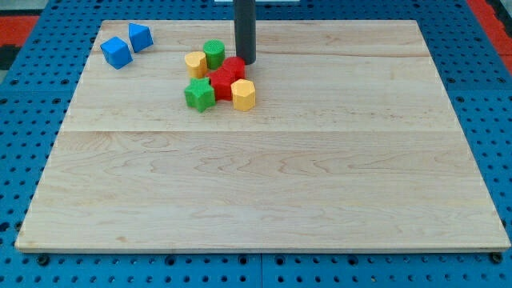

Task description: Place the yellow heart close to the blue blocks

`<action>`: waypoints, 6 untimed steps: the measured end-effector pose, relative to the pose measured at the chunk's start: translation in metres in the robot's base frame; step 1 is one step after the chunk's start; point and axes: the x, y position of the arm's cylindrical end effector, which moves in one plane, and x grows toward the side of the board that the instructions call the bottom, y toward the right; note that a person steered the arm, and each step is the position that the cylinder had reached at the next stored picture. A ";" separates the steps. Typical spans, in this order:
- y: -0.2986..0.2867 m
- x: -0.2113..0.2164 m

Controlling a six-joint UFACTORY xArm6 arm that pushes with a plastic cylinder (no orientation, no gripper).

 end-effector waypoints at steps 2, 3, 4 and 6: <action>-0.002 0.042; -0.025 0.018; -0.048 0.003; -0.113 -0.021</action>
